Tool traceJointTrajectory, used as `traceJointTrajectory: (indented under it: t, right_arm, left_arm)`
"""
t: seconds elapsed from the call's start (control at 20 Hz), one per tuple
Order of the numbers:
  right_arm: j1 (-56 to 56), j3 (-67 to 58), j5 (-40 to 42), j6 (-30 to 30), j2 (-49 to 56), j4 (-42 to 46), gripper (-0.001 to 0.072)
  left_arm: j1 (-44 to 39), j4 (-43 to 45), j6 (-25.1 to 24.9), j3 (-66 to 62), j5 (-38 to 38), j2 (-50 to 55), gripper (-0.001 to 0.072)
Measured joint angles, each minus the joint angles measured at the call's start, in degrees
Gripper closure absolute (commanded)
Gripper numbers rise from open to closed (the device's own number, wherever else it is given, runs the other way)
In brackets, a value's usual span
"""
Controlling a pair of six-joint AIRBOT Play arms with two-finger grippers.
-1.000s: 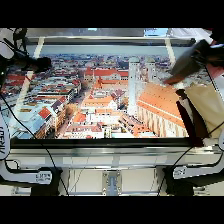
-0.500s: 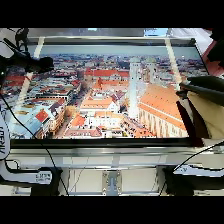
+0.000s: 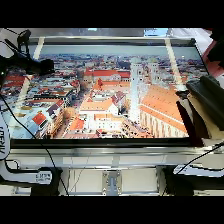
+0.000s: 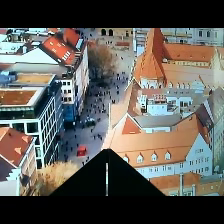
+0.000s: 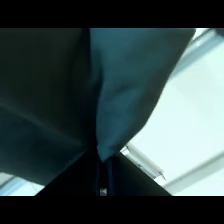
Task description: Fold the shirts.
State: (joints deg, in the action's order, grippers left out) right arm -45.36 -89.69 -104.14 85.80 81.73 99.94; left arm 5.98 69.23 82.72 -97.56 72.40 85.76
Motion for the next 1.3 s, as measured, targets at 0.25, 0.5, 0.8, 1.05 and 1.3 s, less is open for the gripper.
traceJointTrajectory:
  t: [0.25,0.5,0.8,1.05,1.3]
  right_arm:
    - [0.0,10.16,3.65,0.2,-0.09,5.29,0.0275]
    - [0.0,9.68,5.99,0.98,-4.04,6.71,0.0275]
    - [1.75,1.57,18.95,-0.37,-12.92,-20.24,0.0318]
    - [16.76,2.97,34.01,-10.43,-14.71,-43.3,0.0326]
    - [37.44,10.49,46.88,-16.28,-11.87,-41.83,0.0326]
  left_arm:
    - [-0.31,-1.44,0.02,0.0,0.63,0.0,0.0698]
    - [-1.11,-1.77,0.02,0.0,0.74,0.0,0.0697]
    - [-2.1,-4.79,0.02,0.0,-0.74,0.0,0.0697]
    - [-6.84,-8.09,-0.87,0.0,-4.42,0.0,0.0697]
    - [-15.26,-6.56,-3.85,0.0,-6.32,0.0,0.0697]
